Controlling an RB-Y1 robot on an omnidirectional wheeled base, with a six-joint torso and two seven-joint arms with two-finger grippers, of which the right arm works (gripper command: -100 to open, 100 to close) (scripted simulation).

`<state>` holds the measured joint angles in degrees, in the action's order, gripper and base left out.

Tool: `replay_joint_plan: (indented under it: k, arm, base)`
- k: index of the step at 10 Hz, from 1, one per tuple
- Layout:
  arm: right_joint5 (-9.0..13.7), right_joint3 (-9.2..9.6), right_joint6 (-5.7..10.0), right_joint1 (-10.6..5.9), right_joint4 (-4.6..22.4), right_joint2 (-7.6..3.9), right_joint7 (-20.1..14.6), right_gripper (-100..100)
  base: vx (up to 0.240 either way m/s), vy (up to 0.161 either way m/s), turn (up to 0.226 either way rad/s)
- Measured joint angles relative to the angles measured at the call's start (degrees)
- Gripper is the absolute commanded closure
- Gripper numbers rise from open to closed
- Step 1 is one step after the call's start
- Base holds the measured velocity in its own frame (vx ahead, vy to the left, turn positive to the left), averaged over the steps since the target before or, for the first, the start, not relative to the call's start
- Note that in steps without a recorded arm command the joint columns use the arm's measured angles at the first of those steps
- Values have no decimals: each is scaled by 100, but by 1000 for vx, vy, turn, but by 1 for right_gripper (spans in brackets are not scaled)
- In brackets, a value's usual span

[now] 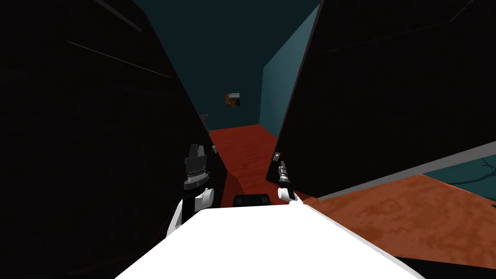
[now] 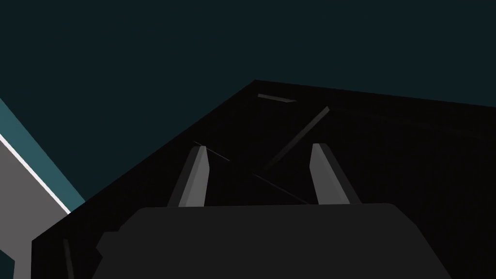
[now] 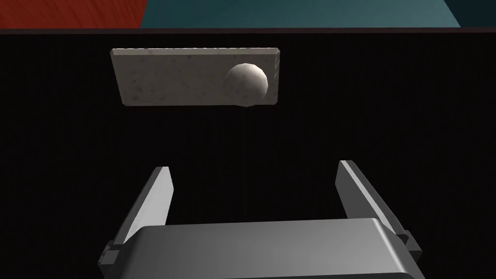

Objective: Push the door open

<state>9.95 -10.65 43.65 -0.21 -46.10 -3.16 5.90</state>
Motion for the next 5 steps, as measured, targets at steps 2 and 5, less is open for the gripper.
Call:
replay_joint_plan:
  k: [2, 5]
  arm:
    - [40, -24, -49, -14, -34, 91, 2, -100]
    - [51, -43, -24, -5, -23, 43, 7, -100]
  base:
    - [-149, 89, -31]
    - [150, -55, 29]
